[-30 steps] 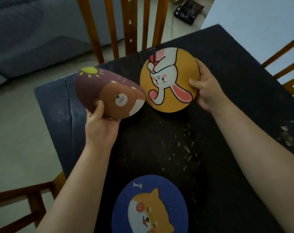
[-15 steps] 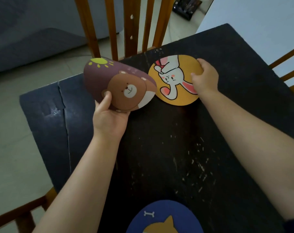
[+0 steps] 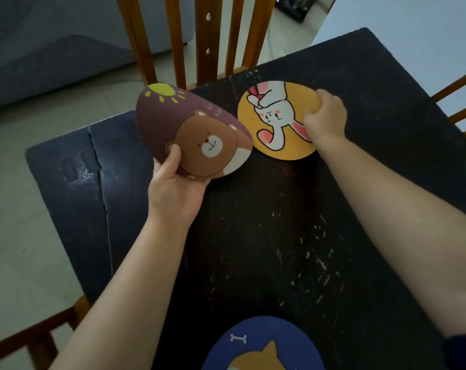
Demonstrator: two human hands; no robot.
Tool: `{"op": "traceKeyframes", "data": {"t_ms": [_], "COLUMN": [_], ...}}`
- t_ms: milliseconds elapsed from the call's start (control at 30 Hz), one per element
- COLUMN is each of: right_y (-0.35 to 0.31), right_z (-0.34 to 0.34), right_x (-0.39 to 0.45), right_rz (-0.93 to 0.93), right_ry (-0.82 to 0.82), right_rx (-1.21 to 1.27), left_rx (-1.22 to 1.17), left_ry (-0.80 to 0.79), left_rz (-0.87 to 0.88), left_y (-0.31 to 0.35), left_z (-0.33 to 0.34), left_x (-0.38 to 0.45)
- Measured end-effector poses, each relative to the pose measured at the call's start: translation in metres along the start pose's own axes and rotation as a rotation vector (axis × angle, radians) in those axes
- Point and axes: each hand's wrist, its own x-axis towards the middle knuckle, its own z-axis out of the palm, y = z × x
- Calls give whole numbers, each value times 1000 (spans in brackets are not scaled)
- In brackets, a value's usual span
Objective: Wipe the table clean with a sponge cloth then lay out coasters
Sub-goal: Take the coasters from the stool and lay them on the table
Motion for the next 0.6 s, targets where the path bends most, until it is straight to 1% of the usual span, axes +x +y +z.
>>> {"op": "traceKeyframes", "data": {"t_ms": [167,333,400,467,533,567,600], "right_y": [-2,-6,-5,-1,1,1,1], "right_z": [6,8,7,1,-9,-16,-25], "right_x": [3,1,-2,-8,-19,-27,-38], "right_rz": [41,113,112,55,-70,-101,-72], "right_ry": [27,-2,-24,-15,-3,-46,-146], "right_rx": [-21,-96,-191,-229,-148,-22,152], "left_rx": [25,50,78,99,105,114,127], "left_ry": [-28,-48,-65,-130,-215,-240,-257], "left_rz": [6,9,-5,-50,-121,-159,-191], "left_y": [-1,-2,0,4,4,2,-2], "left_z": [-2,-3,-5,-7,-9,-8,-6], "left_x": [0,-1,-4,-5,-7,-7,-9]}}
